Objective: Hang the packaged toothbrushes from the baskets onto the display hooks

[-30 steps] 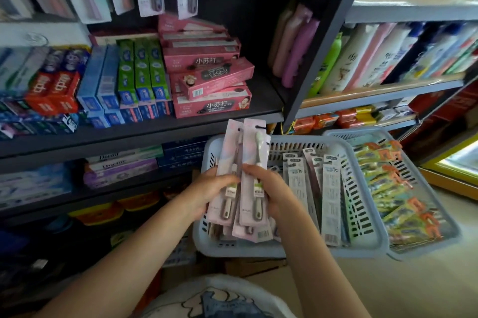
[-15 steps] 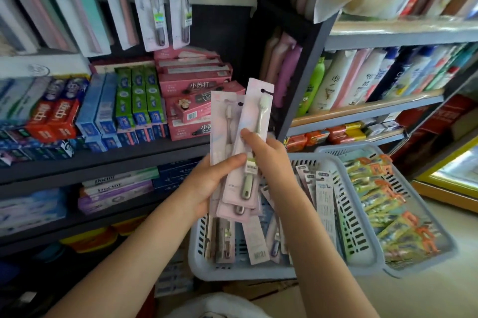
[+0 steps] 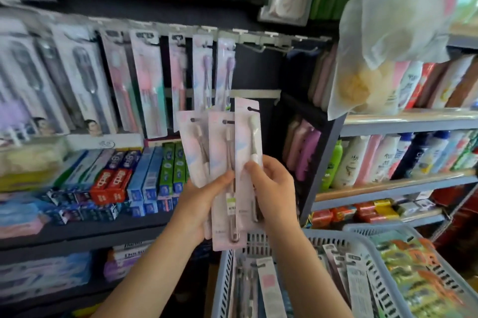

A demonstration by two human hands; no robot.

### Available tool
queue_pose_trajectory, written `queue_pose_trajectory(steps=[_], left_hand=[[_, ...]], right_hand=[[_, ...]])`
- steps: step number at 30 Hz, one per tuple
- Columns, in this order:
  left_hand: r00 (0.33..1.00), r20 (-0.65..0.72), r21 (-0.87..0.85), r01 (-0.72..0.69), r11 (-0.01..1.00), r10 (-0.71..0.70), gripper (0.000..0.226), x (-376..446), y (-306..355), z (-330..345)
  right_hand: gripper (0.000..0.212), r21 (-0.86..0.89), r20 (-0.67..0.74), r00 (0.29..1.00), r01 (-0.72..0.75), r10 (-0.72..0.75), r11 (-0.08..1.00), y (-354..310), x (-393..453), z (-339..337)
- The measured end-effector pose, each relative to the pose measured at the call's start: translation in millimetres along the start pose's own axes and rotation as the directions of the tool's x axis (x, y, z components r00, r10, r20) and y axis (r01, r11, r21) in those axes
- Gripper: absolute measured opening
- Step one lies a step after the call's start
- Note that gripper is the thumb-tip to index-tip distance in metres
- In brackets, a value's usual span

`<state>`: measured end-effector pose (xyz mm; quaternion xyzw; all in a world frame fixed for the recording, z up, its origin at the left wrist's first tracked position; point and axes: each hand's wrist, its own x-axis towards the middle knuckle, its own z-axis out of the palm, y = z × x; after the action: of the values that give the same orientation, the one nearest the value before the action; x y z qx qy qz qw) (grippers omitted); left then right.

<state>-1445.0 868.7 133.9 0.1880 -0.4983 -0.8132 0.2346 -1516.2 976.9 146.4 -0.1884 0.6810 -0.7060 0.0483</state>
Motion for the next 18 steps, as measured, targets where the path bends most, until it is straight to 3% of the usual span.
queue_pose_trajectory(steps=[5, 11, 13, 18], left_hand=[[0.986, -0.091, 0.072, -0.131, 0.989, 0.137, 0.058, 7.5, 25.0, -4.3], [0.944, -0.162, 0.114, -0.270, 0.956, 0.286, 0.032, 17.7, 57.5, 5.8], [0.932, -0.188, 0.130, -0.289, 0.948, 0.310, 0.034, 23.8, 70.7, 6.8], [0.920, -0.185, 0.165, -0.317, 0.934, 0.345, 0.040, 35.6, 85.5, 6.2]], right_hand=[[0.013, 0.061, 0.053, 0.997, 0.055, -0.059, 0.997, -27.1, 11.7, 10.7], [0.017, 0.037, 0.049, 0.987, 0.150, -0.152, 0.988, -53.0, 36.7, 27.0], [0.017, 0.030, 0.033, 0.988, 0.151, -0.152, 0.988, -59.1, 49.6, 28.9], [0.038, 0.008, 0.021, 0.980, 0.200, -0.200, 0.980, -71.4, 73.5, 35.4]])
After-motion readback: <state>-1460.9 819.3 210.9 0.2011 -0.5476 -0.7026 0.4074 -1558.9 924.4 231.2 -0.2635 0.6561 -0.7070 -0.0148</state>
